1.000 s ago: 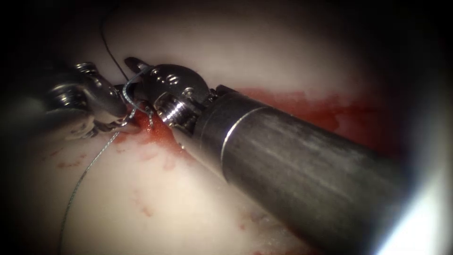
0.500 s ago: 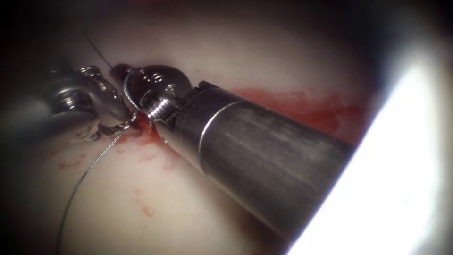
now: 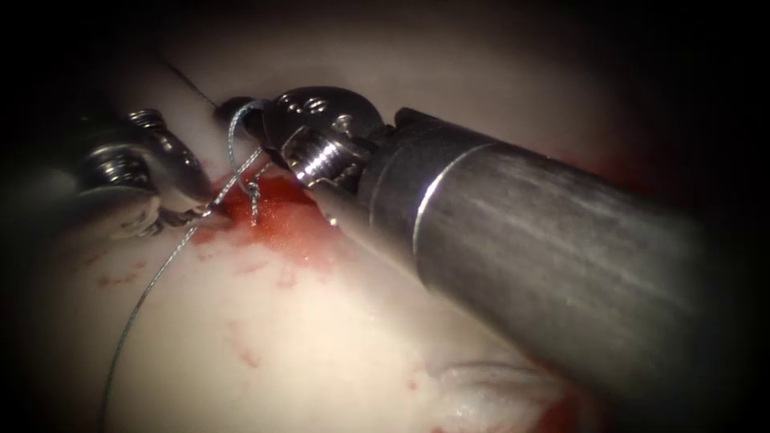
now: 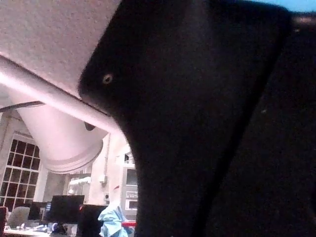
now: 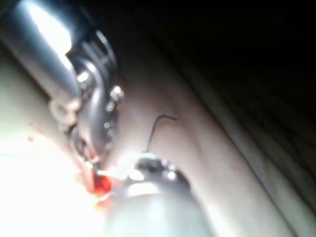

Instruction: Wound Closure

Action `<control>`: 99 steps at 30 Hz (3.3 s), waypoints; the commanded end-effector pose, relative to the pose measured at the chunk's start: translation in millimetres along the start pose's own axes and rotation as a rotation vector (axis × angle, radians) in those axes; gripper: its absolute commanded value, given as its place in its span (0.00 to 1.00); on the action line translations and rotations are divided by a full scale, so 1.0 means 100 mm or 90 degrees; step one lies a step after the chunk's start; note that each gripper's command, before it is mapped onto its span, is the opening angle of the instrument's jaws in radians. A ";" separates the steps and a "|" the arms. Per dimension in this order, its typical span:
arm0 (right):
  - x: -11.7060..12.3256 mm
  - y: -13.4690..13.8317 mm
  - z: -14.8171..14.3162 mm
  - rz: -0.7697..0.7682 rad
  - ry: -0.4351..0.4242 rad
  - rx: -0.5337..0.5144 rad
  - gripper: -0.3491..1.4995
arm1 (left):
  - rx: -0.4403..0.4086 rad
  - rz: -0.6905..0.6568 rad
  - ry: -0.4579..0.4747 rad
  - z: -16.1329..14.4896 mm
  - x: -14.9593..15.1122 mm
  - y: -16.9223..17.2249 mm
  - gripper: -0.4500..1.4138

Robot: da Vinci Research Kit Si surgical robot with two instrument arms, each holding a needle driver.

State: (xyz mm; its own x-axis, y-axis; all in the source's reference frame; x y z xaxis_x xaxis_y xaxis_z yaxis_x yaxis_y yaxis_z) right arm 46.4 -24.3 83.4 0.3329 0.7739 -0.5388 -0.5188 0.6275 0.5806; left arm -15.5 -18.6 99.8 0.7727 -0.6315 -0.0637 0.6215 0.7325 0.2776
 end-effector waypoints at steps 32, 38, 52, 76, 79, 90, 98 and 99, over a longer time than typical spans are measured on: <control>-0.023 0.056 -0.050 -0.216 0.069 0.530 0.00 | -0.196 -0.171 0.006 -0.005 0.012 0.075 0.00; -0.032 0.048 -0.043 -0.441 -0.015 0.587 0.00 | -0.220 -0.209 -0.008 -0.010 0.012 0.083 0.00; -0.038 0.008 -0.038 -0.837 -0.019 0.662 0.00 | -0.331 -0.218 0.006 -0.016 -0.022 0.082 0.00; -0.074 -0.041 -0.029 -1.000 -0.013 0.770 0.00 | -0.629 -0.081 0.137 0.048 -0.075 0.089 0.00; -0.071 -0.040 -0.027 -0.987 -0.011 0.758 0.00 | -0.664 -0.066 0.158 0.050 -0.085 0.087 0.00; -0.072 -0.055 -0.036 -0.942 0.032 0.754 0.00 | -0.737 -0.074 0.177 0.052 -0.120 0.084 0.00; -0.076 -0.058 -0.038 -0.936 0.039 0.736 0.00 | -0.693 -0.093 0.203 0.053 -0.120 0.084 0.00; -0.076 -0.057 -0.037 -0.934 0.037 0.735 0.00 | -0.686 -0.103 0.201 0.053 -0.119 0.084 0.00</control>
State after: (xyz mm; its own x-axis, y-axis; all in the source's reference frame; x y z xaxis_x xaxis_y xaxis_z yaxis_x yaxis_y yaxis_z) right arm 43.0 -35.1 81.7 -0.0726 -0.3520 -0.9332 0.8519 0.4646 -0.2415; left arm -19.6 -7.6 108.6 0.5721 -0.7571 -0.3153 0.3812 0.5859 -0.7151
